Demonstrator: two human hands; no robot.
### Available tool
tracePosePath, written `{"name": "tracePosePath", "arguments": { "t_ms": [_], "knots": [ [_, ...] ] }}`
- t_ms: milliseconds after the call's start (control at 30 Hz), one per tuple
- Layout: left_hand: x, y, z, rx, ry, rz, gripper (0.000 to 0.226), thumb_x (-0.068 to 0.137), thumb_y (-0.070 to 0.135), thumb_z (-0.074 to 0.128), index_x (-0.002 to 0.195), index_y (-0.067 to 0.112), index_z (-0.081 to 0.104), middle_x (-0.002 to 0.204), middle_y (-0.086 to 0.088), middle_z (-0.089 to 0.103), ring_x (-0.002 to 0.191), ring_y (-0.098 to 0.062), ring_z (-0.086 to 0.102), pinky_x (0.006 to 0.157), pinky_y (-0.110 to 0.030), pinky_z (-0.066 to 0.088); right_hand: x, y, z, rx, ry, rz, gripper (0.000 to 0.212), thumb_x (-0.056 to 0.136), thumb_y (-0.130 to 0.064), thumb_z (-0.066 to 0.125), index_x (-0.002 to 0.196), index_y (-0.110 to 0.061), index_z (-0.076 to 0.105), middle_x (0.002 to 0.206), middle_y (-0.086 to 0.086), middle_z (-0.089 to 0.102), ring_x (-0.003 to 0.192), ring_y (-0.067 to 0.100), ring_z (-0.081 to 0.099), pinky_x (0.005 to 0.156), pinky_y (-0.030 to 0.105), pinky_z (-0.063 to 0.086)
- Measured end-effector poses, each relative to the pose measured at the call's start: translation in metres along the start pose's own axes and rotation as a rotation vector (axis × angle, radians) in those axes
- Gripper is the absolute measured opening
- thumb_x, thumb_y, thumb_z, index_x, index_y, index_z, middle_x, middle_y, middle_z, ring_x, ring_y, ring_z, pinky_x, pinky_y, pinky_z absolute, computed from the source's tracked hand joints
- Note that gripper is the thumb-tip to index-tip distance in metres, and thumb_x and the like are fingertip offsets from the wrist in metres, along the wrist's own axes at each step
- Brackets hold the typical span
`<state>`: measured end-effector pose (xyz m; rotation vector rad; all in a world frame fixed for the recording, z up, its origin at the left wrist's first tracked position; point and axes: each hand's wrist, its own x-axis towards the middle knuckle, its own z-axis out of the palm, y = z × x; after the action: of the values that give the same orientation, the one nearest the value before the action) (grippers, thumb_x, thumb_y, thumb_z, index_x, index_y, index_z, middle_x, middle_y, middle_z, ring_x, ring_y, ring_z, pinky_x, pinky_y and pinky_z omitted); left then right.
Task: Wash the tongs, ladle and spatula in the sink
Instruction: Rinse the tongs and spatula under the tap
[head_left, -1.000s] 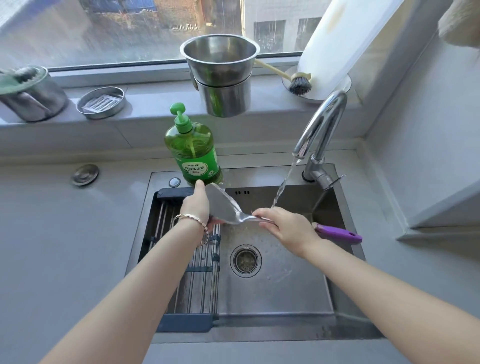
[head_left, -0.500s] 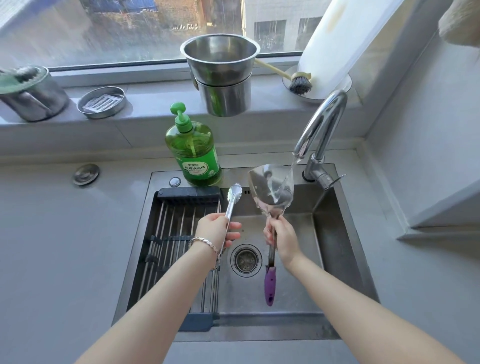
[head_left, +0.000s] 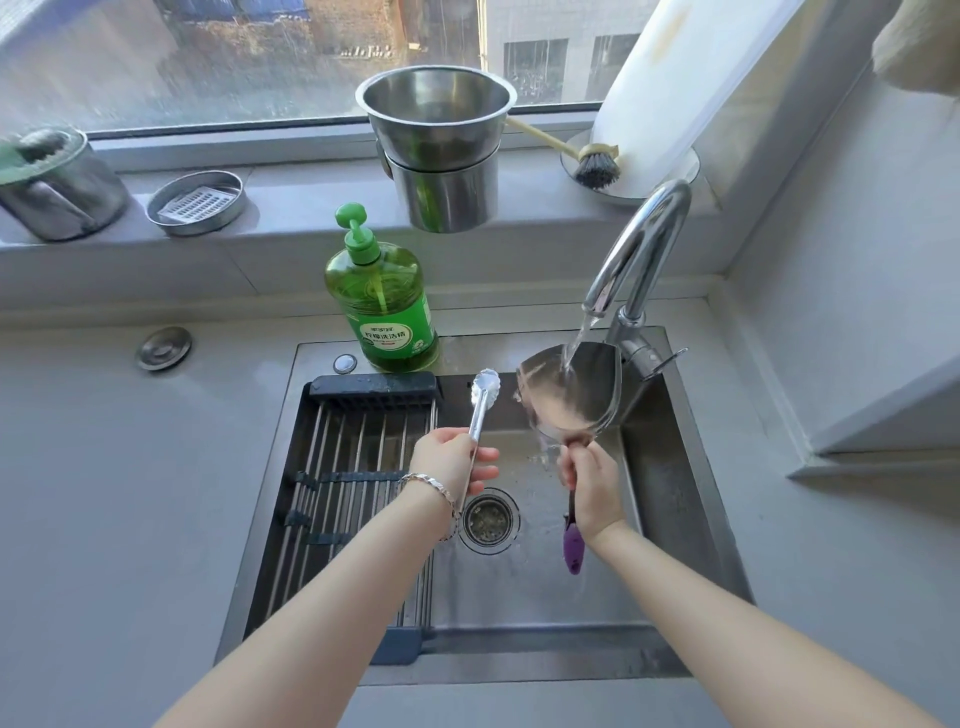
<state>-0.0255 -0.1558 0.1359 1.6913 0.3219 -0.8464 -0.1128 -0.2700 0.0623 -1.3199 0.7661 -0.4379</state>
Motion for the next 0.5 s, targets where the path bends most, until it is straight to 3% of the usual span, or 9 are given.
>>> {"name": "tracePosePath", "arguments": {
  "t_ms": [100, 200, 300, 400, 500],
  "knots": [
    [0.003, 0.0, 0.019, -0.011, -0.046, -0.031, 0.023, 0.094, -0.002, 0.035, 0.112, 0.003, 0.048, 0.068, -0.009, 0.059, 0.029, -0.005, 0.052, 0.034, -0.016, 0.04, -0.004, -0.001, -0.015, -0.032, 0.001, 0.025, 0.025, 0.079, -0.021, 0.043, 0.057, -0.012, 0.037, 0.049, -0.004, 0.032, 0.043, 0.003, 0.028, 0.05, 0.021, 0.023],
    [0.005, 0.006, 0.045, -0.04, -0.124, -0.057, 0.029, 0.092, -0.008, 0.043, 0.12, -0.006, 0.048, 0.067, -0.012, 0.058, 0.031, -0.006, 0.054, 0.035, -0.016, 0.046, -0.003, -0.007, -0.026, -0.065, 0.029, 0.053, 0.036, 0.094, -0.006, 0.041, 0.058, -0.012, 0.038, 0.054, 0.002, 0.031, 0.043, 0.002, 0.03, 0.049, 0.021, 0.026],
    [0.003, 0.021, 0.069, -0.119, -0.162, -0.07, 0.01, 0.093, -0.001, 0.05, 0.097, -0.008, 0.056, 0.051, -0.012, 0.057, 0.026, -0.007, 0.052, 0.034, -0.016, 0.047, 0.005, -0.016, -0.034, -0.067, 0.097, 0.109, 0.035, 0.095, -0.007, 0.039, 0.06, -0.011, 0.041, 0.057, 0.003, 0.034, 0.051, 0.009, 0.032, 0.046, 0.016, 0.027],
    [0.008, 0.031, 0.086, -0.198, -0.135, -0.123, 0.036, 0.096, 0.018, 0.05, 0.063, 0.005, 0.044, 0.031, 0.001, 0.036, 0.019, -0.008, 0.03, 0.028, -0.009, 0.026, 0.014, -0.023, -0.042, -0.047, 0.149, 0.169, 0.033, 0.094, -0.008, 0.039, 0.062, -0.013, 0.042, 0.057, 0.003, 0.035, 0.052, 0.013, 0.031, 0.047, 0.019, 0.028],
    [0.017, 0.034, 0.087, -0.193, -0.063, -0.156, 0.042, 0.097, 0.025, 0.046, 0.059, 0.007, 0.042, 0.031, 0.001, 0.036, 0.016, -0.009, 0.028, 0.031, -0.005, 0.028, 0.018, -0.026, -0.05, -0.053, 0.17, 0.205, 0.03, 0.092, -0.009, 0.038, 0.063, -0.013, 0.042, 0.056, 0.002, 0.034, 0.052, 0.015, 0.031, 0.052, 0.025, 0.027]
  ]
}}
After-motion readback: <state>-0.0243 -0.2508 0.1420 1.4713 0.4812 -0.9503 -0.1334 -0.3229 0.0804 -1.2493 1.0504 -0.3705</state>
